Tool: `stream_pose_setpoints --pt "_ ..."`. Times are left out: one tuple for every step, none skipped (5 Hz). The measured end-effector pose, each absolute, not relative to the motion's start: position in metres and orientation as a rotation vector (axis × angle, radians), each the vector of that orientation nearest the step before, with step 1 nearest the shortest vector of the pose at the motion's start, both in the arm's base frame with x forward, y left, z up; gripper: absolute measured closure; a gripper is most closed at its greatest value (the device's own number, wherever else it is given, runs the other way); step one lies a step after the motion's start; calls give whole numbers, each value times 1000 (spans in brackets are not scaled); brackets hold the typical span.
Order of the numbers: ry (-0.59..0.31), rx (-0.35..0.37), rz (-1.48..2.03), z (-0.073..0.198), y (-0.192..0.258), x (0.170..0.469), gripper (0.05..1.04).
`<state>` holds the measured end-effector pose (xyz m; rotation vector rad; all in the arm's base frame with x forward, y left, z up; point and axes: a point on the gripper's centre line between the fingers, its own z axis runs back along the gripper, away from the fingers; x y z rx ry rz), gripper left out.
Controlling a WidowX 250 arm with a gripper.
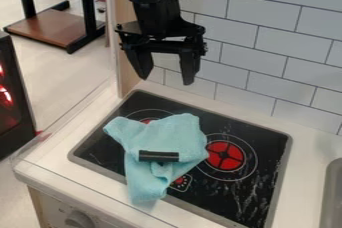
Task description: Unfold the cloth from bottom right to top left
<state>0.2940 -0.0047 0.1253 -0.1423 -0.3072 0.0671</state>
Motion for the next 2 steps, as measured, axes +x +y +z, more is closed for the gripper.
stream_pose_setpoints --pt "-276 -137 69 115 -6 290 85" --pt "-252 -93 102 96 -11 283 85"
